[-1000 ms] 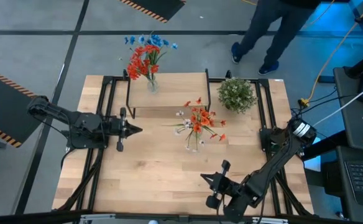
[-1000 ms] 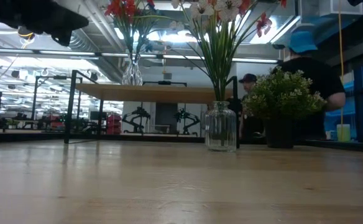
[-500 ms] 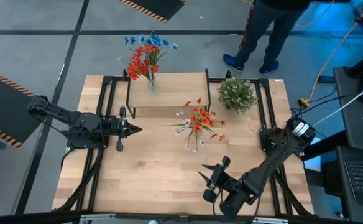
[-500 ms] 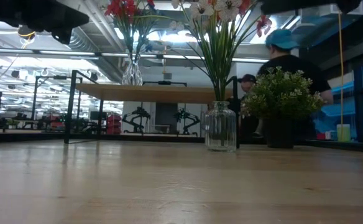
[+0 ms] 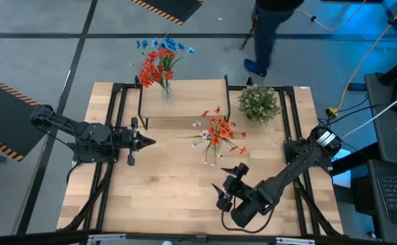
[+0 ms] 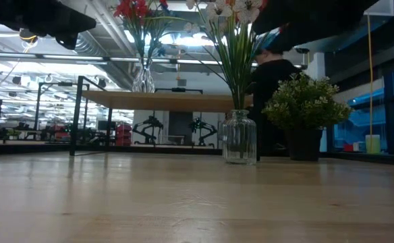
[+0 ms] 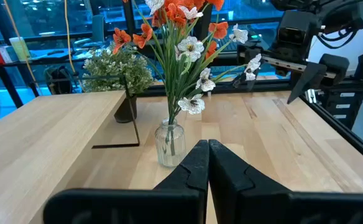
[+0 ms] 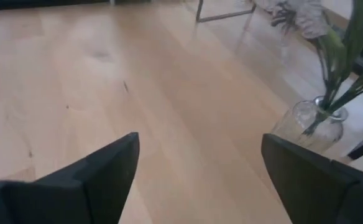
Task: Pick and place flowers into a vace then onto a shelf
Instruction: Put the transparent vase on the shelf
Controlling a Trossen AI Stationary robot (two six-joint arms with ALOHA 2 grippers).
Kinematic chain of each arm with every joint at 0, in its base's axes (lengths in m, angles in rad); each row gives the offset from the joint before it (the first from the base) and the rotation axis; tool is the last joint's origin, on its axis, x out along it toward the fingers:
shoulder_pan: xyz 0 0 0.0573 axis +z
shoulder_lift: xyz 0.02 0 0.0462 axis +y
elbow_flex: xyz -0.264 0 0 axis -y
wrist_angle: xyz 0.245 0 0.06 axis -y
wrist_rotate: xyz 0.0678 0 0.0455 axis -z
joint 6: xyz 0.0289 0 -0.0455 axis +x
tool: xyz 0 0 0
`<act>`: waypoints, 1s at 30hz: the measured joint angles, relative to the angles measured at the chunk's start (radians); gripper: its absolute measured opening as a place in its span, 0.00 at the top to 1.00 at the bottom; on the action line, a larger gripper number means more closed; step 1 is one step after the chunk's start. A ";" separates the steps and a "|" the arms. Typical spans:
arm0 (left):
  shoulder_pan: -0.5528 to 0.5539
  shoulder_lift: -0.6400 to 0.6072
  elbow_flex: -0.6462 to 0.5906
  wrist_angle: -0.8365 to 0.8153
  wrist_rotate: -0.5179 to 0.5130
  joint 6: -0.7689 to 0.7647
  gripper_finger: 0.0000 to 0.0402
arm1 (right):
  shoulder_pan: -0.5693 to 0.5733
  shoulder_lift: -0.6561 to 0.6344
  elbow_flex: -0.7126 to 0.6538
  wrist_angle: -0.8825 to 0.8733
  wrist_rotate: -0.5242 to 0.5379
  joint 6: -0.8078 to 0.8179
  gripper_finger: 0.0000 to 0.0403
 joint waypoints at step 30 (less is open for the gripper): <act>0.000 0.000 0.000 -0.014 0.001 0.010 0.99 | -0.170 0.004 -0.564 0.784 0.173 -0.102 0.15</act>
